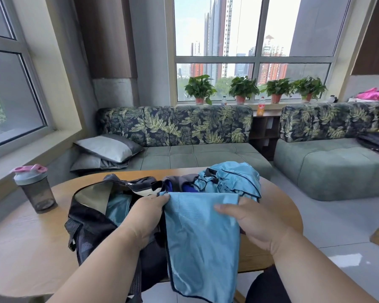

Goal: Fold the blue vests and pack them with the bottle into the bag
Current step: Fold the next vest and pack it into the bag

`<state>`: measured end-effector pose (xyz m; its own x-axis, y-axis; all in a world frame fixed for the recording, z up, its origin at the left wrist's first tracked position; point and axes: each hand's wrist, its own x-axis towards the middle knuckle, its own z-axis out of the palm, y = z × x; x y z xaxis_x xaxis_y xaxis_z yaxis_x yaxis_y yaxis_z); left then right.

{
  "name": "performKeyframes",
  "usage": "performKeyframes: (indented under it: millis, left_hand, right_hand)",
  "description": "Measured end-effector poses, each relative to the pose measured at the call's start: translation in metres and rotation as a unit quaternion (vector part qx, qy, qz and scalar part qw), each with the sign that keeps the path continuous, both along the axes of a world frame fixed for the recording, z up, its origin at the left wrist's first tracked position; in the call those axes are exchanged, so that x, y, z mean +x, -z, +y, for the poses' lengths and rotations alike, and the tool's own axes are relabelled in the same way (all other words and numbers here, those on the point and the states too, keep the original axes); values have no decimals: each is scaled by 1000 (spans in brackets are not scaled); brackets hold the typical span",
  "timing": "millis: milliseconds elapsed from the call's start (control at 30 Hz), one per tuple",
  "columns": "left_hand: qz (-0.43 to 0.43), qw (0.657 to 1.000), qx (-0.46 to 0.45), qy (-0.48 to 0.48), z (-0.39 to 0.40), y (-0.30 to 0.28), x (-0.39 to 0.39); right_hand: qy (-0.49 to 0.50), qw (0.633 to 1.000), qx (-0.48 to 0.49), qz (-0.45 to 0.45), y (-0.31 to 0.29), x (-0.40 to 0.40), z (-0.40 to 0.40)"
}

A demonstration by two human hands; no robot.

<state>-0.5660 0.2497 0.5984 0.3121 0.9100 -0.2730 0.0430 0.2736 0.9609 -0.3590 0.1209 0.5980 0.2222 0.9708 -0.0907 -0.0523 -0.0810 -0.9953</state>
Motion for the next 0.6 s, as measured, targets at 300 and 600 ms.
performKeyframes:
  millis: [300,600]
  left_hand:
    - [-43,996,-77,-12,-4,-13,-6]
    - [10,997,80,-7,-3,-22,0]
  right_hand:
    - [84,981,71,-159,-6,6,0]
    - [152,952,172,-202,-21,7,-10]
